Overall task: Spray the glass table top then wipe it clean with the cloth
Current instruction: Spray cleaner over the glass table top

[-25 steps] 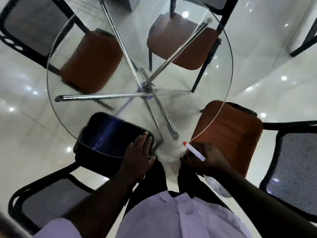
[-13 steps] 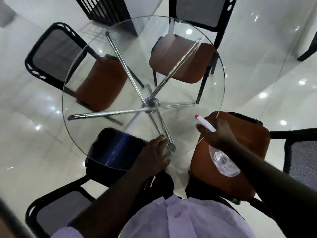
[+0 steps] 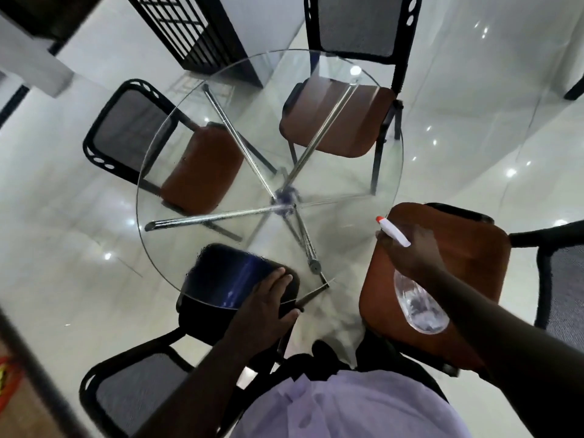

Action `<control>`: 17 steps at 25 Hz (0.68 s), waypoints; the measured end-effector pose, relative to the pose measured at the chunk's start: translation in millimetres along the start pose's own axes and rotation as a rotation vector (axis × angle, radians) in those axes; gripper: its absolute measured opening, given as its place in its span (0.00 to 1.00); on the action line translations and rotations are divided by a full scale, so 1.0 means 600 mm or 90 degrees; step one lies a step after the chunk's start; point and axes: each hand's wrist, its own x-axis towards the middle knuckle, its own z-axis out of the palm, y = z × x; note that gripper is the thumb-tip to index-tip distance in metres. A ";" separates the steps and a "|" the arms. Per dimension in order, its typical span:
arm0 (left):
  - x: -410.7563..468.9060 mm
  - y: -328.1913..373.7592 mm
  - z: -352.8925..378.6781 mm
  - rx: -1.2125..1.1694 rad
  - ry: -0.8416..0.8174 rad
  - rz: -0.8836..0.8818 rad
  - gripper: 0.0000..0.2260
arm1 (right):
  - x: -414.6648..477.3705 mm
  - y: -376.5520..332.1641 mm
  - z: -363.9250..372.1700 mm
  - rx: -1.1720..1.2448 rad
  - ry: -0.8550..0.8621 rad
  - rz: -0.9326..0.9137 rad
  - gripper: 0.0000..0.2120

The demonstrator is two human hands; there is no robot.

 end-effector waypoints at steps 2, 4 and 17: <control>-0.004 0.008 -0.001 -0.008 -0.015 0.020 0.39 | -0.032 0.003 -0.010 0.010 -0.021 0.033 0.20; -0.006 0.014 -0.002 -0.012 -0.015 0.048 0.35 | -0.069 -0.002 -0.012 0.015 -0.019 0.051 0.22; -0.132 0.057 0.002 -0.141 0.126 0.301 0.23 | -0.463 -0.080 -0.118 0.122 0.137 -0.039 0.22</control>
